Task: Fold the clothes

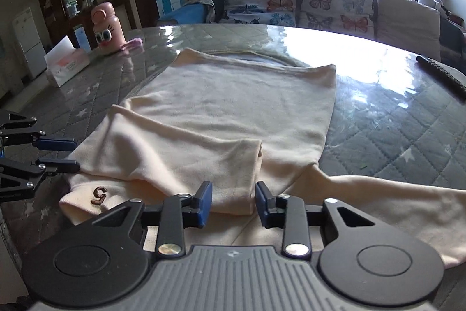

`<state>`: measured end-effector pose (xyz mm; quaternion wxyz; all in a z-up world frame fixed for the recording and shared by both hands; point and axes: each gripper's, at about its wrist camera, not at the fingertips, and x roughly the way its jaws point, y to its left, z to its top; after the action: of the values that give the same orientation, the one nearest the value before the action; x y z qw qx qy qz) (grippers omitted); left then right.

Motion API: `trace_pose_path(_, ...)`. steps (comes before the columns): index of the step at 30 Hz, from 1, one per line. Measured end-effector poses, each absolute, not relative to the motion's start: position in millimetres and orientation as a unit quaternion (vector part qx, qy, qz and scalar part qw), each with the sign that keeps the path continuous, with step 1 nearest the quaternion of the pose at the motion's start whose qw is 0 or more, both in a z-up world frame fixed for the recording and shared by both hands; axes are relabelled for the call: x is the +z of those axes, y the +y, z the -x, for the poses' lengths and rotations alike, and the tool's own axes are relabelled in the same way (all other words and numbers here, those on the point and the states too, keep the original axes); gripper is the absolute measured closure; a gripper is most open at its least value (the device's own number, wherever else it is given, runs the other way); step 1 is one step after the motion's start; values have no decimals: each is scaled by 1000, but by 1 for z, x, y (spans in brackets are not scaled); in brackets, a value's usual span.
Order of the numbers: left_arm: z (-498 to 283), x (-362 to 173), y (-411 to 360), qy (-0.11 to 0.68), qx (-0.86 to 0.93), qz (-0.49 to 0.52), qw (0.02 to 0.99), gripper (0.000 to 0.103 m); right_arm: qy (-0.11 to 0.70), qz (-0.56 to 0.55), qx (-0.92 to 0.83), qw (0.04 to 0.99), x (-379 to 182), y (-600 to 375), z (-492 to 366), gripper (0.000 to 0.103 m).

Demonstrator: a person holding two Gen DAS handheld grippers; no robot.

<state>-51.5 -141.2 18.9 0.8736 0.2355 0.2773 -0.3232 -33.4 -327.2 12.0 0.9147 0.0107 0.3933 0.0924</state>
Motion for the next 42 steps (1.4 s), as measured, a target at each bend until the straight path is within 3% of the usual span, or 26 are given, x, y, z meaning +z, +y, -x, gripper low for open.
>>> trace_pose_path(4,54,26,-135,266,-308,-225,885,99,393,-12,87,915,12,-328,34,96)
trace_pose_path(10,57,32,-124,269,-298,-216,890,99,383,-15,86,920,22,-330,42,100)
trace_pose_path(15,50,26,-122,298,-294,-212,883,95,393,-10,79,916,17,-334,43,98)
trace_pose_path(22,43,47,-120,277,-291,-193,895,90,357,-2,91,930,34,-332,45,94)
trace_pose_path(32,20,48,-166,281,-306,-160,895,89,375,-18,94,922,15,-335,39,94)
trace_pose_path(36,19,48,-186,279,-323,-155,891,77,363,-40,70,928,23,-357,58,81)
trace_pose_path(42,30,45,-214,275,-351,-167,879,61,358,-95,-32,928,21,-416,91,74)
